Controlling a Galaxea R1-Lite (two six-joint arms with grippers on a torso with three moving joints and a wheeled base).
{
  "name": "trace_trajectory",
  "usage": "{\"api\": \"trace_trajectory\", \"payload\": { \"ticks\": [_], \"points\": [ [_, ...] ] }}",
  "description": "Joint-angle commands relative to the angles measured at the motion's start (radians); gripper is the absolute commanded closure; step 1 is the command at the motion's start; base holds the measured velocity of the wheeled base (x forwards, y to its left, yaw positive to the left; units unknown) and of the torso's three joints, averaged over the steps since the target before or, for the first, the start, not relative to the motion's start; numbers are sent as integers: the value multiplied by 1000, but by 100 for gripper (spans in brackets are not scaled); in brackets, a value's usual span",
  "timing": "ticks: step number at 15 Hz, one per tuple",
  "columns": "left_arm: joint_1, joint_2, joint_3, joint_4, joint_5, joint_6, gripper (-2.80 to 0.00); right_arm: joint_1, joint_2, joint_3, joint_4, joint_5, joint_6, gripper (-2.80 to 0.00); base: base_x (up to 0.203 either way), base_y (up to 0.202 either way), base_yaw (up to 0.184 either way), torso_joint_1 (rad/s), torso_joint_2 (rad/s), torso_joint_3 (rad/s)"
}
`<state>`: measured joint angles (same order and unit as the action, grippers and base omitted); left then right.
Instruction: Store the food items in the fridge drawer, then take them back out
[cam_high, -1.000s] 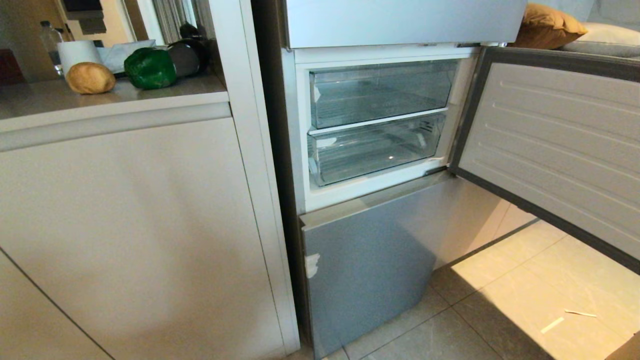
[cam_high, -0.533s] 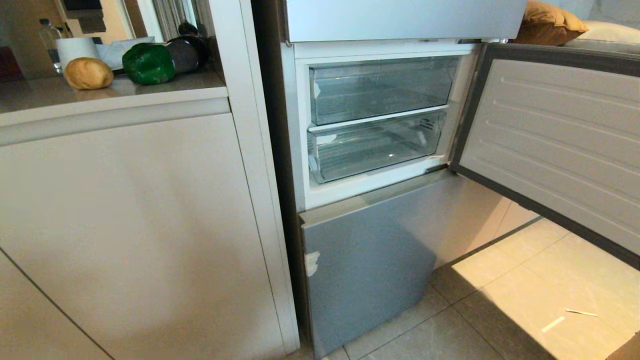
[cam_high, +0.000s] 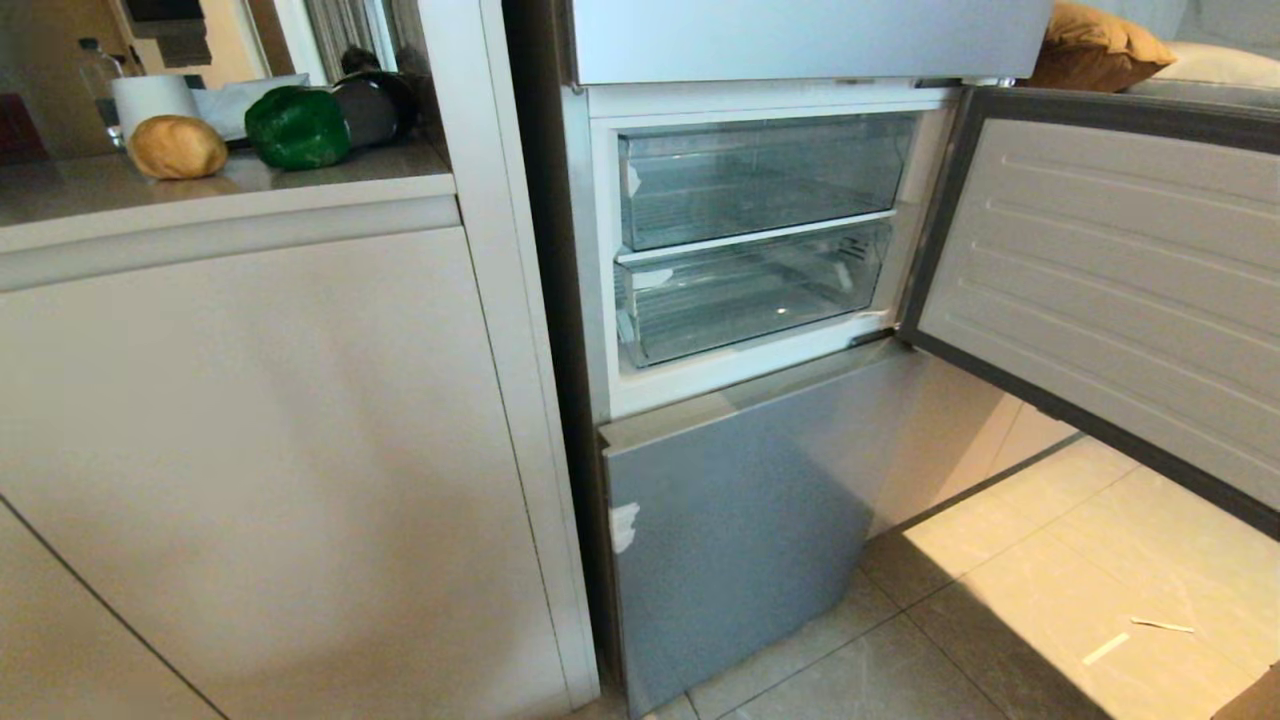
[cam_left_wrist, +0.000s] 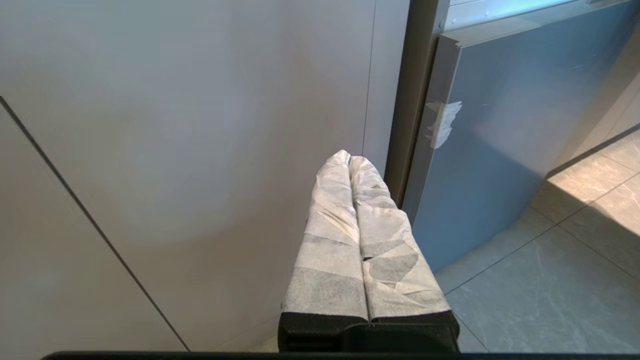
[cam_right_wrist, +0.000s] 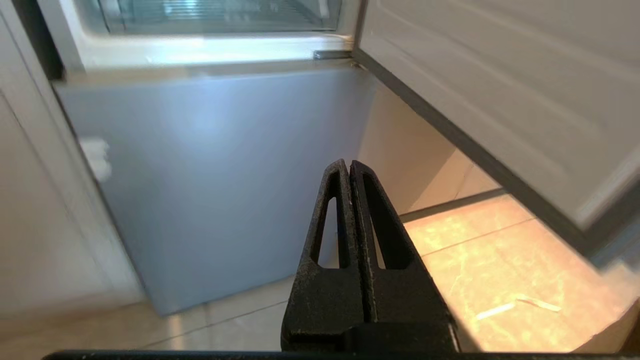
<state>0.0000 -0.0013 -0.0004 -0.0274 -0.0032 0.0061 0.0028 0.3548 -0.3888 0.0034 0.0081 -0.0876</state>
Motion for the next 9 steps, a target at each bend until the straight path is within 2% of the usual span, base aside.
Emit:
{"api": "trace_trajectory", "payload": {
  "ticks": [1,4,9],
  "points": [
    [0,0,11,-2,0,0,0,0,406,-141,-31,-1,30,0,0,0,0,0,0,0],
    [0,0,11,-1,0,0,0,-1,778,-221,-191,-3,54,0,0,0,0,0,0,0],
    [0,0,11,0,0,0,0,5,1346,-329,-681,-12,33,0,0,0,0,0,0,0]
  ]
}}
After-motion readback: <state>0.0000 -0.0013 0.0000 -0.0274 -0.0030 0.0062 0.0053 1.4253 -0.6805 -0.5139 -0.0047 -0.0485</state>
